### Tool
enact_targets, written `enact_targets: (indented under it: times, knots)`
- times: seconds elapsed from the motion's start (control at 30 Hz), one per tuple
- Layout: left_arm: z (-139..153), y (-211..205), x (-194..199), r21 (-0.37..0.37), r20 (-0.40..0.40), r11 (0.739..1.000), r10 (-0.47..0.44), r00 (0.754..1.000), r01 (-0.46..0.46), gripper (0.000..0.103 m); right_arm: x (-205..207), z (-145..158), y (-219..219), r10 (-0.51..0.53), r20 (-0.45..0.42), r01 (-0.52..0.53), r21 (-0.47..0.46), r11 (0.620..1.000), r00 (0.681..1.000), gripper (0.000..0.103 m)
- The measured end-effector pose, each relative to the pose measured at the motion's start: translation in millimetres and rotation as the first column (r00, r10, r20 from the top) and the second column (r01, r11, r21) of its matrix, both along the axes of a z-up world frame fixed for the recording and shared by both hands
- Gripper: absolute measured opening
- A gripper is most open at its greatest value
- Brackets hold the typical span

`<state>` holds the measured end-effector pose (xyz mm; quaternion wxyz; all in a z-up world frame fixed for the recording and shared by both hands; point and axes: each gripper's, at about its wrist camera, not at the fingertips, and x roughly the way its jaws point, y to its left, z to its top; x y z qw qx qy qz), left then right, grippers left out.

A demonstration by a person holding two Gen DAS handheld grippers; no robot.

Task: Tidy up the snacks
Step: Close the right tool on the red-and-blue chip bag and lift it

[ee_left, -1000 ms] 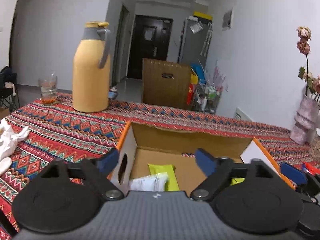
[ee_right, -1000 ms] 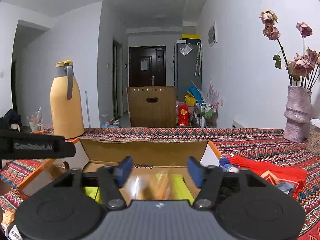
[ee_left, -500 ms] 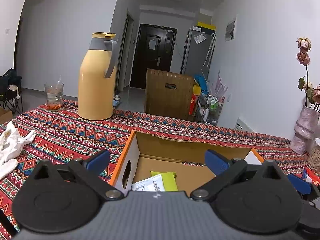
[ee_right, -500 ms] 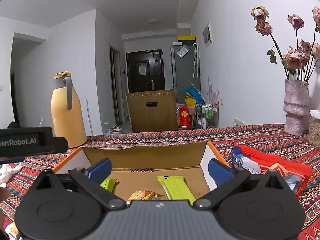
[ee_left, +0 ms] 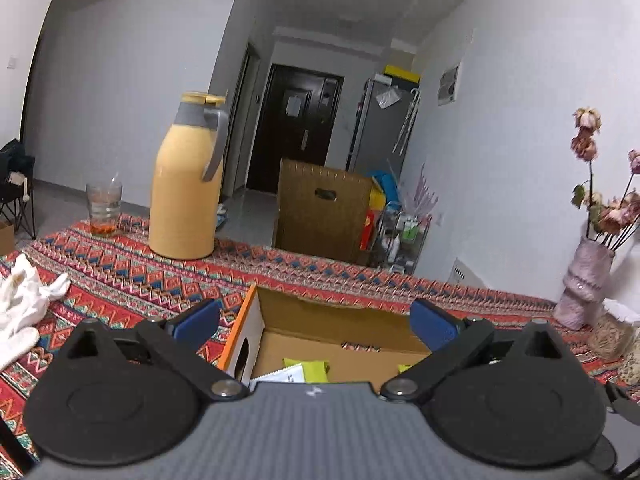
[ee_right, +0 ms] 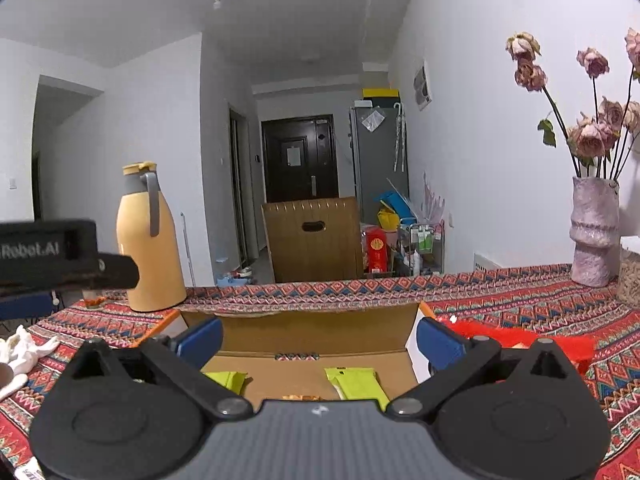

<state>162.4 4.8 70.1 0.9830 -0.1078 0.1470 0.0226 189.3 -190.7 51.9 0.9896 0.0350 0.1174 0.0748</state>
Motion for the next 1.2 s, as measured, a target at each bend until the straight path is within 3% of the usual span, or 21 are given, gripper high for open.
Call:
enact_targets:
  times: [0.63, 1.2]
  knots:
    - [12.7, -3.3, -80.8, 0.016, -0.028, 1.000, -0.004, 1.000, 0.004, 0.103, -85.5, 24.3, -13.9, 0.006, 0.041, -0.006, 0.014, 1.000, 0.999, 0.103]
    - [-18.0, 7.9, -142.8, 0.048, -0.110, 0.999, -0.010, 0.994, 0.015, 0.103, -154.2, 5.2, -31.8, -0.014, -0.038, 0.014, 0.012, 1.000, 0.999, 0.103]
